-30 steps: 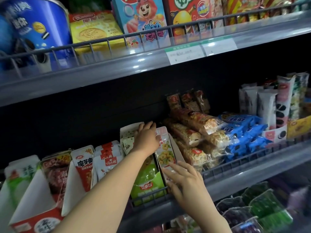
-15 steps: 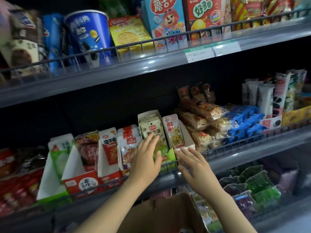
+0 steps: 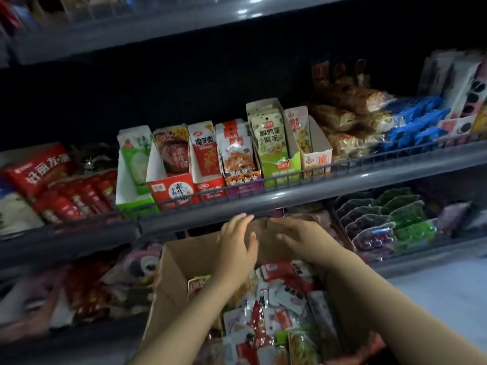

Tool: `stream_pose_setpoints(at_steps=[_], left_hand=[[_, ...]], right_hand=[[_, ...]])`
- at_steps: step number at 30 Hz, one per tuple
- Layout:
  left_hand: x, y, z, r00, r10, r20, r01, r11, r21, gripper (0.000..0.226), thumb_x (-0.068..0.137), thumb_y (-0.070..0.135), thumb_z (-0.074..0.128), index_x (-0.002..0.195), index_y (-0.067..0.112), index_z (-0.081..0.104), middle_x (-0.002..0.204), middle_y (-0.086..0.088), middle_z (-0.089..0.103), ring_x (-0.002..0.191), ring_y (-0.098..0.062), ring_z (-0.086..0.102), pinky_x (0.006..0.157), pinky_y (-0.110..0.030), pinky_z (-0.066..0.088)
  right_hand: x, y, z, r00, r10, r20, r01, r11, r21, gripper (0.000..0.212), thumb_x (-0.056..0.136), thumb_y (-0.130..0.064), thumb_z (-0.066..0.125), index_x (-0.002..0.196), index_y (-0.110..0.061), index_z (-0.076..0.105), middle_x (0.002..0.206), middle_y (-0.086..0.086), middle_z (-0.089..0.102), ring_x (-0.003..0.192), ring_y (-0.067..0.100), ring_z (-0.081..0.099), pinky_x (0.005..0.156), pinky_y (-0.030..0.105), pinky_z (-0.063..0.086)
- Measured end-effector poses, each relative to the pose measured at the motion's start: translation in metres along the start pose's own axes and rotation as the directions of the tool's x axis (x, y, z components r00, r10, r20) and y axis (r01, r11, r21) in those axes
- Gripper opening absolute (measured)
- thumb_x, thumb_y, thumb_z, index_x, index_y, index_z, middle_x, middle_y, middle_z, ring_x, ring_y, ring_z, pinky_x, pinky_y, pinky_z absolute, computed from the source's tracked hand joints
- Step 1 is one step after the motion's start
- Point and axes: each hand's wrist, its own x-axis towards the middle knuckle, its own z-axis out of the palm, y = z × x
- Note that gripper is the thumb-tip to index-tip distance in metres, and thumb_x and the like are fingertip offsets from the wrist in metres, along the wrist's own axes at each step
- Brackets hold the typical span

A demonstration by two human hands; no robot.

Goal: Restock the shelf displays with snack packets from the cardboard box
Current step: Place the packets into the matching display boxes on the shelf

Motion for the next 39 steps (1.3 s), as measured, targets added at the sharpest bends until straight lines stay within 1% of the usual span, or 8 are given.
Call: stream_pose_setpoints(at_steps=[4,9,12,18,24,30,34,39], left_hand=[[-0.023,-0.023,0.021,0.987,-0.117,0.110,0.122,0.991,-0.045,0.035,0.097,0.021,0.046,0.132,0.019,0.051,0.133,0.006,0.046,0.124,-0.012,0.043,0.109,-0.039,0.032],[-0.036,-0.053,0.044,0.921,-0.247,0.301,0.270,0.962,-0.034,0.029,0.097,0.017,0.047,0.124,0.016,0.057,0.125,0.001,0.053,0.105,-0.011,0.054,0.089,-0.021,0.043],[-0.041,-0.066,0.056,0.856,-0.294,0.425,0.335,0.942,-0.023,0.028,0.098,0.021,0.048,0.123,0.013,0.058,0.125,-0.003,0.058,0.100,-0.013,0.056,0.084,-0.023,0.044],[-0.045,-0.085,0.079,0.713,-0.404,0.572,0.501,0.865,-0.014,0.029,0.095,0.023,0.054,0.122,0.011,0.059,0.125,-0.003,0.059,0.107,-0.016,0.056,0.086,-0.021,0.043],[-0.039,-0.079,0.100,0.633,-0.418,0.651,0.632,0.765,-0.123,0.027,0.087,0.023,0.068,0.110,0.011,0.063,0.085,0.001,0.063,0.082,-0.013,0.062,0.076,-0.024,0.050],[-0.032,-0.068,0.117,0.602,-0.465,0.649,0.678,0.727,-0.108,0.032,0.083,0.024,0.072,0.111,0.014,0.060,0.112,-0.005,0.063,0.073,-0.008,0.060,0.062,-0.017,0.048],[-0.033,-0.062,0.125,0.558,-0.549,0.622,0.763,0.634,-0.125,0.021,0.081,0.017,0.074,0.089,0.017,0.055,0.097,-0.005,0.064,0.067,-0.011,0.062,0.058,-0.020,0.049],[-0.026,-0.055,0.109,0.487,-0.638,0.596,0.847,0.512,-0.145,0.014,0.086,0.013,0.069,0.075,0.013,0.059,0.089,-0.009,0.066,0.071,-0.019,0.064,0.072,-0.028,0.055]], right_hand=[[0.001,0.011,0.029,0.973,0.099,0.206,-0.086,0.994,-0.073,0.046,0.091,-0.034,0.057,0.135,-0.023,0.051,0.133,0.001,0.058,0.122,0.019,0.053,0.099,0.025,0.039],[0.002,0.028,0.062,0.876,0.143,0.461,-0.085,0.986,-0.144,0.041,0.091,-0.038,0.056,0.131,-0.028,0.056,0.135,-0.003,0.056,0.120,0.018,0.054,0.099,0.026,0.042],[0.003,0.036,0.079,0.814,0.168,0.556,-0.062,0.977,-0.205,0.042,0.093,-0.042,0.052,0.133,-0.028,0.053,0.138,-0.002,0.052,0.125,0.018,0.048,0.104,0.027,0.037],[0.005,0.052,0.101,0.718,0.263,0.644,-0.067,0.948,-0.313,0.039,0.091,-0.030,0.051,0.127,-0.016,0.056,0.127,0.007,0.059,0.114,0.024,0.054,0.086,0.024,0.040],[0.008,0.067,0.103,0.712,0.293,0.638,-0.069,0.933,-0.352,0.044,0.092,-0.019,0.052,0.135,-0.009,0.049,0.138,0.012,0.050,0.123,0.029,0.048,0.101,0.036,0.041],[0.006,0.079,0.102,0.702,0.266,0.661,-0.065,0.948,-0.312,0.053,0.095,-0.031,0.051,0.143,-0.015,0.037,0.143,0.010,0.045,0.129,0.027,0.044,0.101,0.027,0.036],[0.008,0.084,0.101,0.676,0.239,0.697,-0.094,0.966,-0.241,0.058,0.093,-0.035,0.056,0.144,-0.019,0.036,0.147,0.006,0.041,0.132,0.023,0.041,0.107,0.029,0.034],[0.010,0.083,0.095,0.696,0.224,0.683,-0.176,0.974,-0.140,0.057,0.083,-0.027,0.067,0.137,-0.024,0.048,0.137,0.002,0.052,0.126,0.020,0.047,0.108,0.034,0.036]])
